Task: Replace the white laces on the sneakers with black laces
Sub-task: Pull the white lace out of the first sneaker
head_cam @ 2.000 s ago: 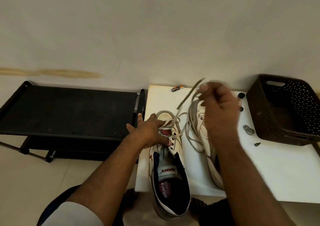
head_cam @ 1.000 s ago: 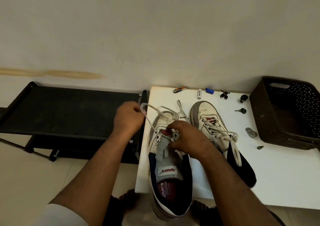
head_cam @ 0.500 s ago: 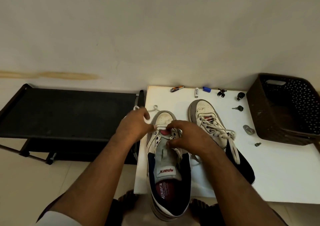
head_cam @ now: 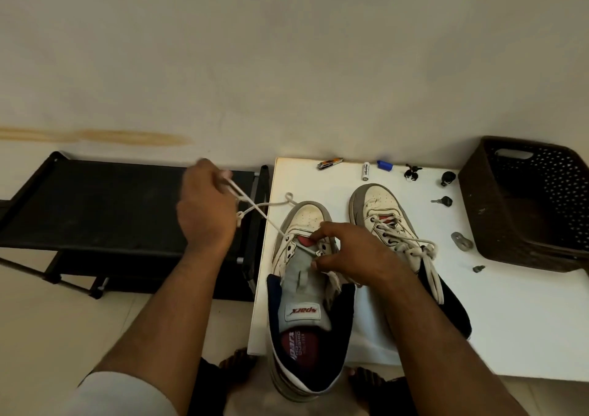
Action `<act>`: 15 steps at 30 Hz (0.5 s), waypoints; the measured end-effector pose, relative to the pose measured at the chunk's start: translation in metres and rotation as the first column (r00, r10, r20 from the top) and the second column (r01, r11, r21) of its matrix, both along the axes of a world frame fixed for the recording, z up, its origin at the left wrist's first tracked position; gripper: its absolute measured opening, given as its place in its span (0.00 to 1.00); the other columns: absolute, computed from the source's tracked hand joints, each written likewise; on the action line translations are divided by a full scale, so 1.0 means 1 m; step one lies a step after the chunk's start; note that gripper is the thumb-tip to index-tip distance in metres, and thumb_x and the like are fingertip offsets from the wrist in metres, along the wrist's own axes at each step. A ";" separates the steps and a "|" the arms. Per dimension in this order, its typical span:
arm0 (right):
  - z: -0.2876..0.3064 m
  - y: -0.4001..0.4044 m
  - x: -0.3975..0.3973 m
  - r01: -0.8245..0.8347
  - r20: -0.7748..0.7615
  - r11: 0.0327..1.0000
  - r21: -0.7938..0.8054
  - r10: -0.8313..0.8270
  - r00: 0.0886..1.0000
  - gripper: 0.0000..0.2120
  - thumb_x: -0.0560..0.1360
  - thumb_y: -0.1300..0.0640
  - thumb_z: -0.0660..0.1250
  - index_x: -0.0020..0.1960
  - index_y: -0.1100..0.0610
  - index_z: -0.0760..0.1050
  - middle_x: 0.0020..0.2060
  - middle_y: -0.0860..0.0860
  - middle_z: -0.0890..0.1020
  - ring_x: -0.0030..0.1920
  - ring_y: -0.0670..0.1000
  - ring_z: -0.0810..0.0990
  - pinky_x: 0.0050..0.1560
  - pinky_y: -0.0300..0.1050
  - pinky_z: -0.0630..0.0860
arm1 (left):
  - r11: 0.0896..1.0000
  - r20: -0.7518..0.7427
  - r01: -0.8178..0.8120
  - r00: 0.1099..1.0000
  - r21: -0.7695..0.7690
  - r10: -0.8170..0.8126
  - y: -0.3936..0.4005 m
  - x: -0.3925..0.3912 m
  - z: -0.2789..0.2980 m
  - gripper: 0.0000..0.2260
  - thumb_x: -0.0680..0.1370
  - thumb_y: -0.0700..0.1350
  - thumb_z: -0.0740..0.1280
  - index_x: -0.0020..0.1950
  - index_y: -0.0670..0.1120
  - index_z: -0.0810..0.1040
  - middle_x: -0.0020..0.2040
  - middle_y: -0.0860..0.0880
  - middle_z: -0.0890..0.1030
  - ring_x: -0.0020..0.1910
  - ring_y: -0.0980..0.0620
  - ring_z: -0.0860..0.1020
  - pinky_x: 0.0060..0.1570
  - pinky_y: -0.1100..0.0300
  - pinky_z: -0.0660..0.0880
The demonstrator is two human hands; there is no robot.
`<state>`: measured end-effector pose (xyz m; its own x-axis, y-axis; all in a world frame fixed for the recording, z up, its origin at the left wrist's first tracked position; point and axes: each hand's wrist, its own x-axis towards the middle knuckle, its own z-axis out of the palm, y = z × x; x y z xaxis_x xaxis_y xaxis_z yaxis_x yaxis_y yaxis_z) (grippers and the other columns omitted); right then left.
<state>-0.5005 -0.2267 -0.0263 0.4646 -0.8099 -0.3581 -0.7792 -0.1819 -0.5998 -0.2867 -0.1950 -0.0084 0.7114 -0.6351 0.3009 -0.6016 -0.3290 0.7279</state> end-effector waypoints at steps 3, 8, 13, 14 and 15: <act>0.001 -0.001 -0.002 -0.003 0.006 1.000 0.002 0.003 1.000 0.20 0.66 0.52 0.77 0.57 0.43 0.78 0.59 0.45 0.78 0.57 0.47 0.76 0.58 0.46 0.75 | 1.000 -0.012 -0.021 1.000 0.021 0.021 0.000 0.009 -0.004 0.13 0.79 0.47 0.66 0.61 0.44 0.71 0.71 0.43 0.62 0.56 0.44 0.76 0.49 0.58 0.74; 0.002 0.000 0.001 -0.014 -0.024 0.999 -0.036 0.013 1.000 0.20 0.66 0.50 0.75 0.58 0.43 0.77 0.60 0.45 0.78 0.58 0.47 0.76 0.58 0.45 0.74 | 0.701 -0.274 0.495 0.869 0.514 -0.413 -0.004 -0.014 -0.021 0.23 0.75 0.49 0.71 0.69 0.51 0.70 0.72 0.44 0.68 0.63 0.46 0.74 0.59 0.50 0.72; 0.004 0.001 0.001 -0.019 -0.037 0.999 -0.035 0.018 0.999 0.19 0.67 0.50 0.75 0.57 0.44 0.77 0.59 0.45 0.79 0.56 0.47 0.77 0.56 0.45 0.75 | 0.541 -0.411 0.608 0.793 0.580 -0.450 -0.004 -0.024 -0.022 0.07 0.72 0.50 0.75 0.44 0.48 0.81 0.44 0.51 0.81 0.43 0.54 0.78 0.48 0.55 0.77; 0.004 0.001 0.002 -0.024 -0.046 0.999 -0.034 0.022 0.999 0.19 0.67 0.51 0.75 0.56 0.44 0.77 0.58 0.45 0.79 0.55 0.48 0.76 0.55 0.46 0.75 | 0.523 -0.436 0.625 0.780 0.579 -0.449 -0.003 -0.024 -0.018 0.05 0.73 0.48 0.74 0.42 0.48 0.82 0.44 0.50 0.81 0.42 0.54 0.77 0.48 0.56 0.76; 0.004 0.002 0.003 -0.034 -0.056 0.999 -0.030 0.033 0.998 0.18 0.67 0.51 0.75 0.56 0.44 0.77 0.58 0.46 0.78 0.55 0.48 0.76 0.55 0.46 0.75 | 0.523 -0.452 0.629 0.778 0.576 -0.436 -0.002 -0.020 -0.015 0.03 0.74 0.46 0.73 0.42 0.48 0.82 0.44 0.50 0.82 0.42 0.54 0.77 0.49 0.56 0.75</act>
<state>-0.4976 -0.2246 -0.0220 0.4716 -0.8052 -0.3595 -0.8044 -0.2259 -0.5494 -0.3062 -0.1971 -0.0235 0.1496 -0.8630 -0.4826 -0.6853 -0.4423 0.5786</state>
